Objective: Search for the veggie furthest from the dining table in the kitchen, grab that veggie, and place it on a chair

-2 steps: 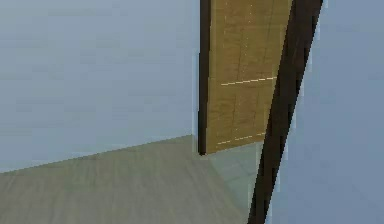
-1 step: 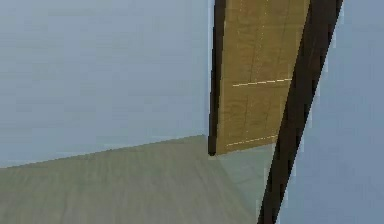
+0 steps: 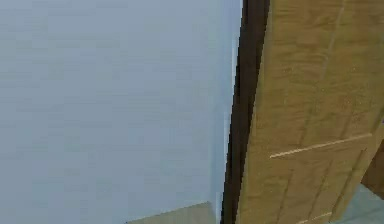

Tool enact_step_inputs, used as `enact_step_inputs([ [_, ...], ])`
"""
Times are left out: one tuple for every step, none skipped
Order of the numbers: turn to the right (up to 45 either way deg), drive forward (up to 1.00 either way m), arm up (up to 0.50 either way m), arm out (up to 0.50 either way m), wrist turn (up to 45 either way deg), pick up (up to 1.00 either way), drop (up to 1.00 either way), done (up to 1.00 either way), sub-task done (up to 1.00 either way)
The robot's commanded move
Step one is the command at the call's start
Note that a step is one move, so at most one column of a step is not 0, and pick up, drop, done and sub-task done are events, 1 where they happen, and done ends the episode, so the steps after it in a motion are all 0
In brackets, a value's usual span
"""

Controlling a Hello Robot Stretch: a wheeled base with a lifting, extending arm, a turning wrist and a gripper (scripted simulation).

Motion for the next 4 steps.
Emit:
enact_step_inputs([
  [45.0, 0.0, 0.0, 0.0, 0.0, 0.0, 0.0, 0.0, 0.0],
  [9.0, 0.0, 0.0, 0.0, 0.0, 0.0, 0.0, 0.0, 0.0],
  [0.0, 0.65, 0.0, 0.0, 0.0, 0.0, 0.0, 0.0, 0.0],
  [18.0, 0.0, 0.0, 0.0, 0.0, 0.0, 0.0, 0.0, 0.0],
])
